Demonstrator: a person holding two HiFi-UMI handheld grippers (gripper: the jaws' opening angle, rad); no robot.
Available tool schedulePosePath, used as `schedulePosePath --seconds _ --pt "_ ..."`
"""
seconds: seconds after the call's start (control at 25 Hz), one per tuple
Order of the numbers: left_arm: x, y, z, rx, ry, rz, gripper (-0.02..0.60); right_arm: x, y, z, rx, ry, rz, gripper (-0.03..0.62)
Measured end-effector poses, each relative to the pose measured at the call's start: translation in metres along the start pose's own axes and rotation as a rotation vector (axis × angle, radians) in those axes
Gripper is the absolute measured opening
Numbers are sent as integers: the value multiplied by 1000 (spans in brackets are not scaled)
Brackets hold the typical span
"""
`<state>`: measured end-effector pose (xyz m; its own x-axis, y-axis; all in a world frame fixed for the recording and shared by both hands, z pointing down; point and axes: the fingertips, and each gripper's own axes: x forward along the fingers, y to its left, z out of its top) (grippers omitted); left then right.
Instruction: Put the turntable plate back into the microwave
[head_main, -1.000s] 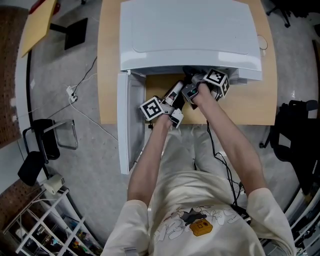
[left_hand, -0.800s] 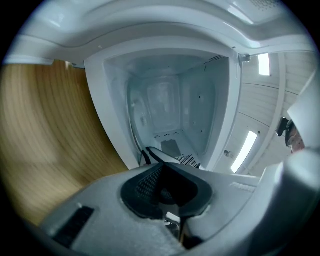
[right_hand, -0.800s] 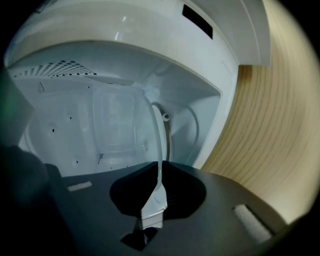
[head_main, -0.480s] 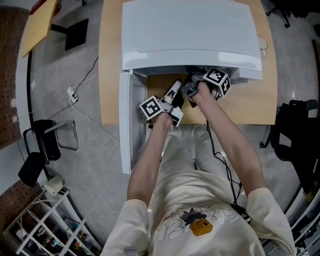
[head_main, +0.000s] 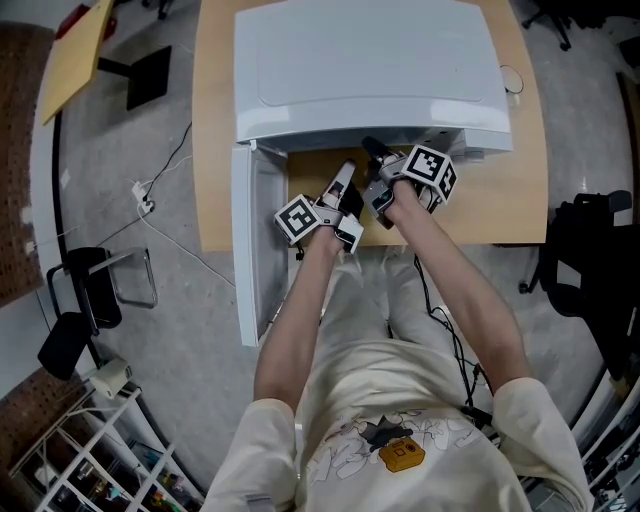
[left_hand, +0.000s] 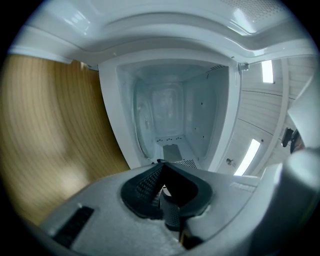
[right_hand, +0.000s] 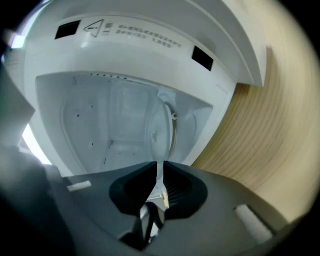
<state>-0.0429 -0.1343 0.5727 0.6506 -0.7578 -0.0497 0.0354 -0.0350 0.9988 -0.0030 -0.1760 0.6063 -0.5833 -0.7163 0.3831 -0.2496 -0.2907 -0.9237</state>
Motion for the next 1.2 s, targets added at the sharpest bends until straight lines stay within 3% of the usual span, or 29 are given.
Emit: schedulePosePath --seconds 0.12,0.24,0.36,0.56,0.64,0.84,0.96,1.2 --pt "-2 0 0 3 -13 6 -3 -2 7 -5 -166 46 17 59" --pt "-6 1 1 13 -28 10 -3 -3 13 -11 -221 68 42 126" --pt "-15 9 1 57 -31 45 -3 -9 9 1 -216 -1 15 92" --pt "-22 -8 -13 2 -38 15 -3 -1 -1 28 -196 -118 -79 84" --pt "-29 -8 -13 14 -43 20 -3 4 -4 33 -163 -151 -106 86" --pt "-42 -5 -11 4 -59 31 -3 18 -10 36 -93 -176 -130 93" --pt "-43 -8 -9 -15 -62 21 -3 21 -14 40 -79 -191 -166 42" --pt "-40 -7 -8 -7 -45 21 -3 19 -15 44 -52 -230 -186 38"
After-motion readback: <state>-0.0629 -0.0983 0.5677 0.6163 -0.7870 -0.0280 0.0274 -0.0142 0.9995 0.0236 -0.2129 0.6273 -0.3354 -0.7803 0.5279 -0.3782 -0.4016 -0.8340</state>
